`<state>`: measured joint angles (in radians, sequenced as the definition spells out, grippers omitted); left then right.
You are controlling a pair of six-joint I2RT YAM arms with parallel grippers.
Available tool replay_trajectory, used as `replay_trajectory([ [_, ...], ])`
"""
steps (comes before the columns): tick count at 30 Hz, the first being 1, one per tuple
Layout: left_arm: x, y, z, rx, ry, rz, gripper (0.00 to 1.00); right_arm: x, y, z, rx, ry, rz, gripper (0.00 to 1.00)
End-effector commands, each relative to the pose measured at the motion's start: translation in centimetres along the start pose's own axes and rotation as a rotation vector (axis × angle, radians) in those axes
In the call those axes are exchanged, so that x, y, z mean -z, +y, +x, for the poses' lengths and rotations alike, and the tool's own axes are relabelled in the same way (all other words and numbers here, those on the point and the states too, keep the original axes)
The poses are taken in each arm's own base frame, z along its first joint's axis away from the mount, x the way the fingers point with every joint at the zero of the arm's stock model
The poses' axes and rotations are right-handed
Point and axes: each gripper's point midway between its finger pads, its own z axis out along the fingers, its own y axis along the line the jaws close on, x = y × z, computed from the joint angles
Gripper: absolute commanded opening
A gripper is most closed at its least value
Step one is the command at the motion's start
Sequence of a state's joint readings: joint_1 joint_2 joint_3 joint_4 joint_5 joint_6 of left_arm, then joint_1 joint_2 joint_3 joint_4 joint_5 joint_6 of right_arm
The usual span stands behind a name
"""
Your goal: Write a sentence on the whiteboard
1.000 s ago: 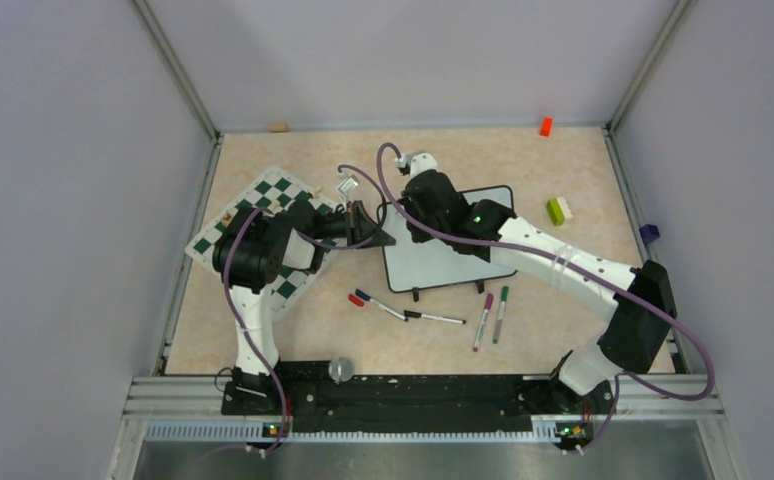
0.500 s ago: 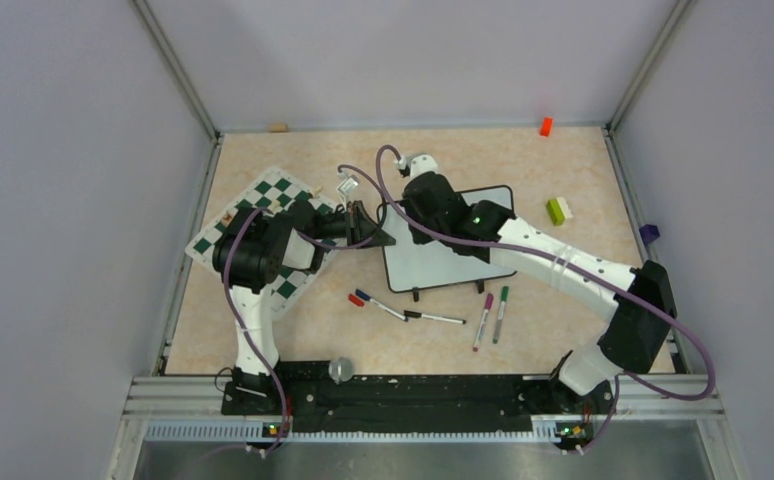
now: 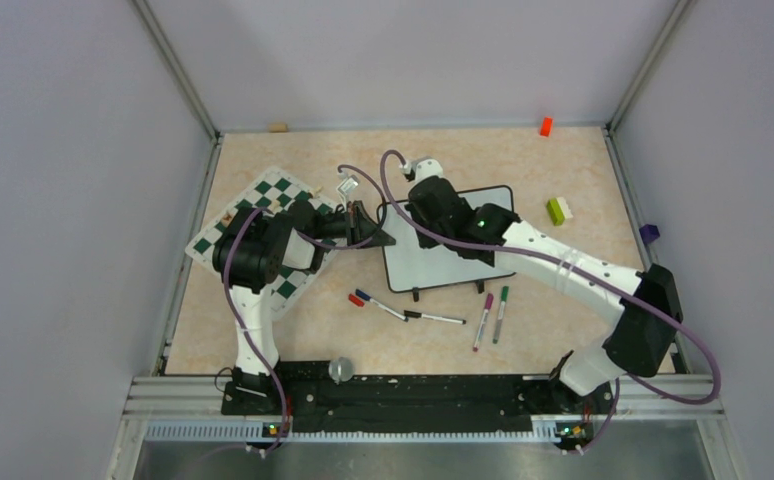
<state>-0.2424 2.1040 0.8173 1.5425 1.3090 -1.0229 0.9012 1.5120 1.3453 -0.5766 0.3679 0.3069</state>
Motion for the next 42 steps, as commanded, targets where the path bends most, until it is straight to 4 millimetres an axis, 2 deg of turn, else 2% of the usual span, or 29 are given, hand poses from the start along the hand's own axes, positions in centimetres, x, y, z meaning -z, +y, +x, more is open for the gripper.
replay_trajectory([
  [1, 0.1, -1.3, 0.4, -0.061, 0.052, 0.055, 0.0, 0.9, -0.2, -0.1, 0.001, -0.013, -0.006, 0.0],
  [10, 0.1, -1.3, 0.4, -0.062, 0.051, 0.055, 0.0, 0.2, 1.4, 0.1, 0.004, 0.004, -0.076, 0.0],
  [23, 0.0, -1.3, 0.4, -0.061, 0.051, 0.055, 0.0, -0.6, 2.8, -1.8, 0.007, -0.02, -0.108, 0.0],
  [27, 0.0, -1.3, 0.5, -0.059, 0.052, 0.056, 0.0, -0.1, 3.0, -2.6, 0.003, -0.043, -0.124, 0.0],
  [34, 0.0, -1.3, 0.4, -0.059, 0.052, 0.056, 0.0, 2.7, 2.1, -4.7, -0.021, -0.148, -0.139, 0.0],
  [42, 0.0, -1.3, 0.4, -0.059, 0.052, 0.056, 0.0, 3.7, 0.2, -4.2, -0.055, -0.17, -0.072, 0.0],
])
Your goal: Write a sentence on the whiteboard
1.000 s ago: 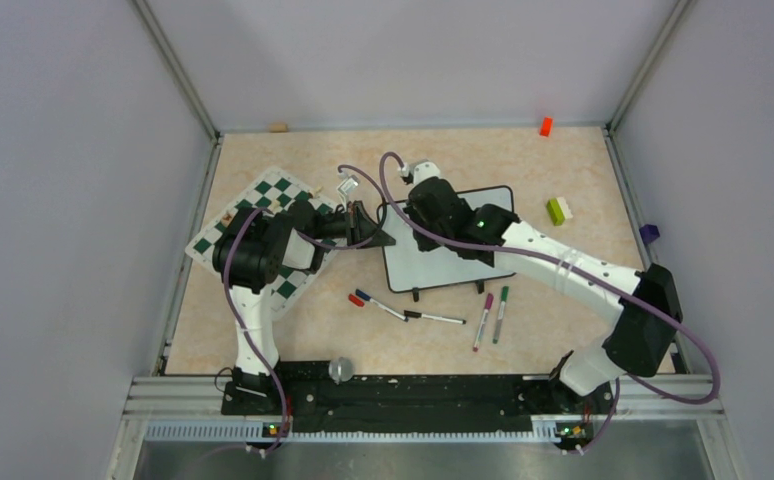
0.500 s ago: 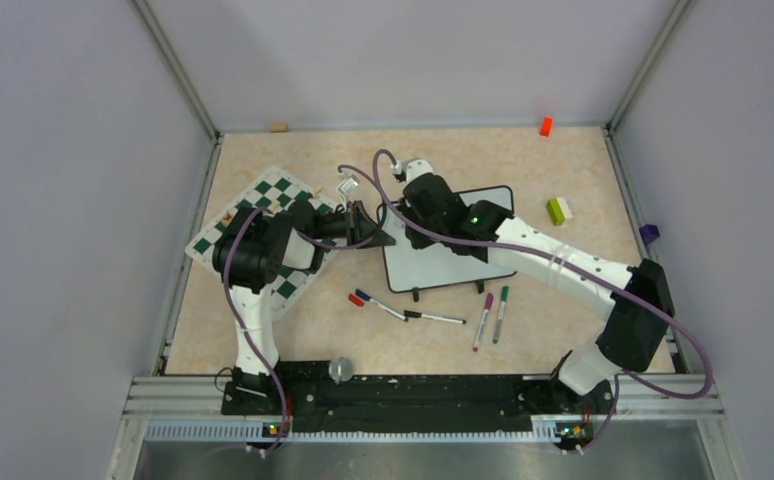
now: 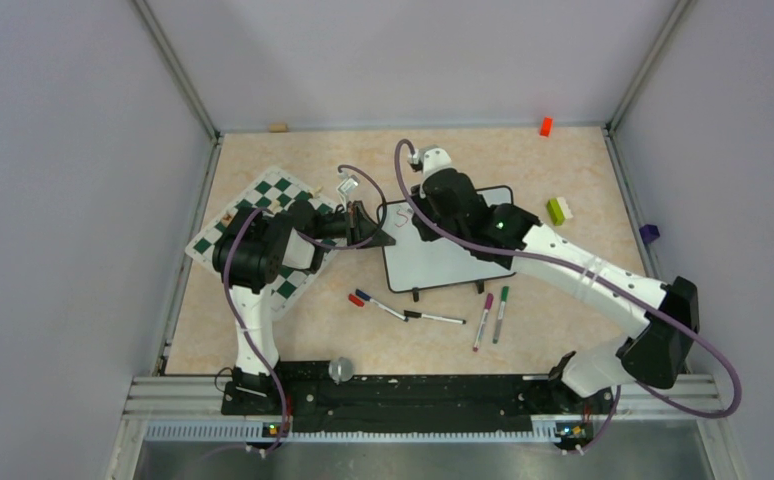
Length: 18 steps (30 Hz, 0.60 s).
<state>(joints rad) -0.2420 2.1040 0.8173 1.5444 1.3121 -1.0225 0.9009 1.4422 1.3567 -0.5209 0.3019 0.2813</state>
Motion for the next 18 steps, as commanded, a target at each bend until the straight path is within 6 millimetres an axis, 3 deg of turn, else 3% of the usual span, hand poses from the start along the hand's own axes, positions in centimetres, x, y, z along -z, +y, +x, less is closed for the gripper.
replay_trajectory([
  [1, 0.0, -1.3, 0.4, -0.057, 0.05, 0.054, 0.0, 1.2, -0.9, -0.6, -0.034, -0.058, 0.031, 0.0],
  [8, 0.0, -1.3, 0.4, -0.057, 0.052, 0.055, 0.0, 1.4, -1.5, 0.8, 0.025, -0.042, 0.029, 0.0],
  [18, 0.0, -1.4, 0.3, -0.062, 0.049, 0.054, 0.0, 0.8, -1.9, 0.8, 0.048, -0.038, 0.059, 0.0],
])
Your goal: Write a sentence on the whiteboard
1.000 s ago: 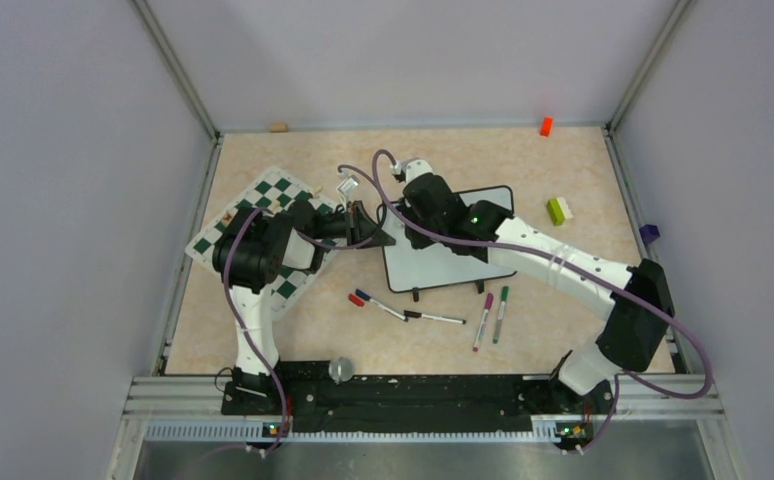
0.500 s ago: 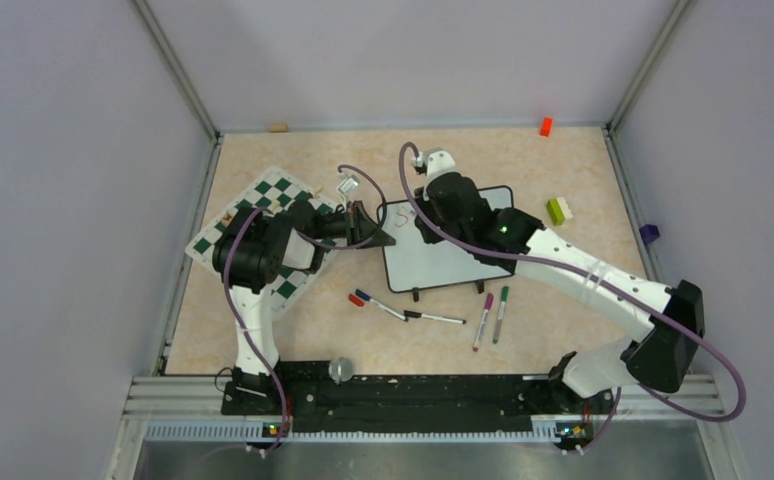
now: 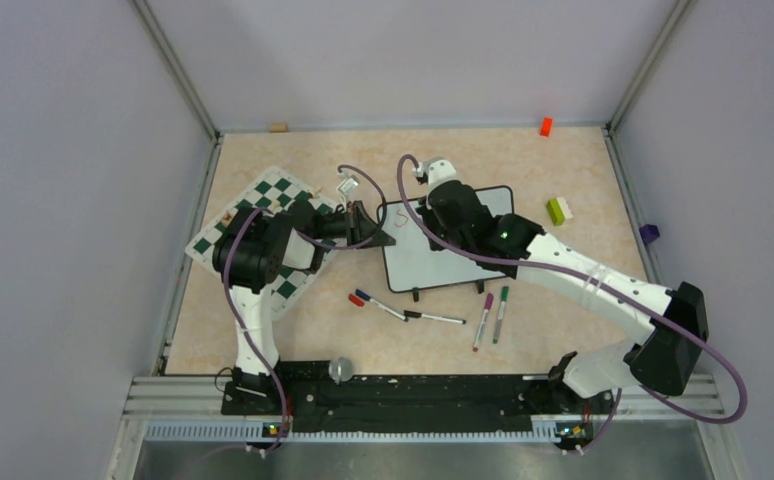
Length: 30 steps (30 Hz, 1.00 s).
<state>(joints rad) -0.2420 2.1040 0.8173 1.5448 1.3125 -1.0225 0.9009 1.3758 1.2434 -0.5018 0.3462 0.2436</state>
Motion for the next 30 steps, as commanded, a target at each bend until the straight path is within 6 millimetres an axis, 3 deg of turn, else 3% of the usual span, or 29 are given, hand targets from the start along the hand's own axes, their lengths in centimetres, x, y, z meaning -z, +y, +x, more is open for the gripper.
replay_trajectory([
  [1, 0.0, -1.4, 0.3, -0.063, 0.048, 0.054, 0.0, 0.2, -0.1, -1.6, 0.001, -0.05, 0.013, 0.0],
  [30, 0.0, -1.3, 0.4, -0.057, 0.052, 0.055, 0.0, -2.1, -0.3, -2.6, 0.028, -0.048, 0.073, 0.0],
])
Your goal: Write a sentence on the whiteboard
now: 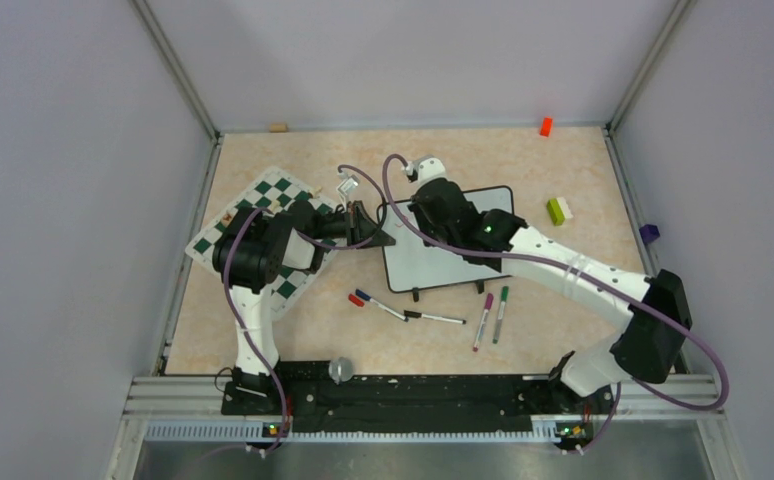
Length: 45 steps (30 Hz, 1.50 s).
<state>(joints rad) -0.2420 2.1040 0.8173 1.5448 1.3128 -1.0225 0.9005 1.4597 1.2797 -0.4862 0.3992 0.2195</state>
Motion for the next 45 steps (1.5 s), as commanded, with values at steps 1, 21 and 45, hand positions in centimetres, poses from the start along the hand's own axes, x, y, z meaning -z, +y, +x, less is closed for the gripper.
replay_trajectory([
  [1, 0.0, -1.3, 0.4, -0.057, 0.052, 0.055, 0.0, -0.1, -0.1, -2.6, -0.01, -0.063, 0.017, 0.0],
  [21, 0.0, -1.4, 0.3, -0.058, 0.052, 0.056, 0.0, 0.6, -0.2, 1.0, -0.02, 0.015, -0.014, 0.0],
  [45, 0.0, -1.3, 0.4, -0.057, 0.053, 0.056, 0.0, -0.3, -0.5, -0.7, 0.002, -0.004, 0.017, 0.0],
])
